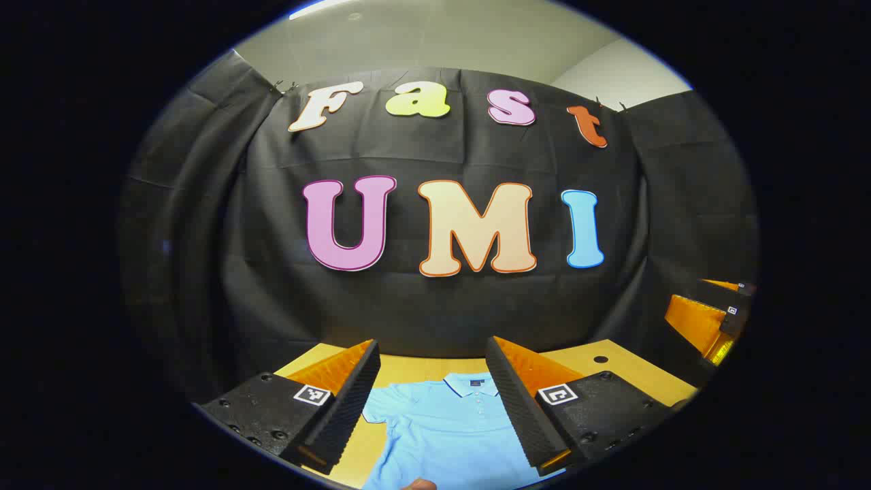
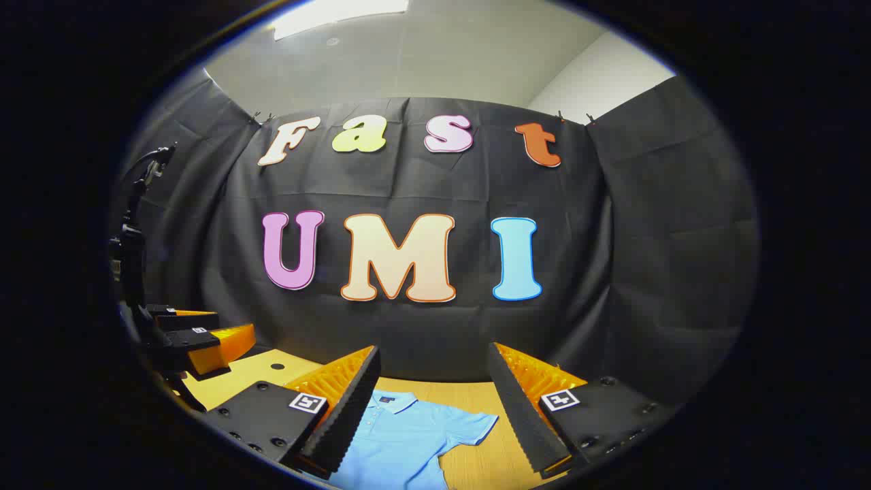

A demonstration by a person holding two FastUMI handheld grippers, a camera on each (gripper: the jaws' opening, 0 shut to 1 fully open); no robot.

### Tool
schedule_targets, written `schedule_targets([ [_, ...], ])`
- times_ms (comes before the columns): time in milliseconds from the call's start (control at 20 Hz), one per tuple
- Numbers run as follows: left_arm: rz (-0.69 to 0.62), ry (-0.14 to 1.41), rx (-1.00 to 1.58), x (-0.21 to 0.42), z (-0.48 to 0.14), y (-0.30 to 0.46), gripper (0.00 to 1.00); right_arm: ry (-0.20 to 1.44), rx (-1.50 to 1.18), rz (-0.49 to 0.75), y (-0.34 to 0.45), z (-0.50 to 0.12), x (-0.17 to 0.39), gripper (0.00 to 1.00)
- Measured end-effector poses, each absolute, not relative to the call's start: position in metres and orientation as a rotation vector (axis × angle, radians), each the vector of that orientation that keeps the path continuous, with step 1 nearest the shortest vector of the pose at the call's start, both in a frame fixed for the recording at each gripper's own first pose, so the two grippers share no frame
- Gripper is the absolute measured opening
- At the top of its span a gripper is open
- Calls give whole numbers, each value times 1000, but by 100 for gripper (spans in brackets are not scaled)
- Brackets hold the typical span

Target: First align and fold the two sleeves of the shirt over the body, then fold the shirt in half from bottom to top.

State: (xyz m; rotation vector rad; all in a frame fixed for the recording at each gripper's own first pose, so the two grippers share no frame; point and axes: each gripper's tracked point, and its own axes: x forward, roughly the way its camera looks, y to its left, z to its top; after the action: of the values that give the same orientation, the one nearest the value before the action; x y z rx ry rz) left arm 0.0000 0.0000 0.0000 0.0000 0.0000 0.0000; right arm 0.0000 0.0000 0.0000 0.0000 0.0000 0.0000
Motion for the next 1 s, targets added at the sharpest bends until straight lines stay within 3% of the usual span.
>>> schedule_targets([
  [700,-15,-9,-12,6,-3,9,94,19,0,-4,14,-14,9,100],
  [1000,-26,-24,-8,14,0,10,94,80,-1,-42,-1,-44,42,98],
])
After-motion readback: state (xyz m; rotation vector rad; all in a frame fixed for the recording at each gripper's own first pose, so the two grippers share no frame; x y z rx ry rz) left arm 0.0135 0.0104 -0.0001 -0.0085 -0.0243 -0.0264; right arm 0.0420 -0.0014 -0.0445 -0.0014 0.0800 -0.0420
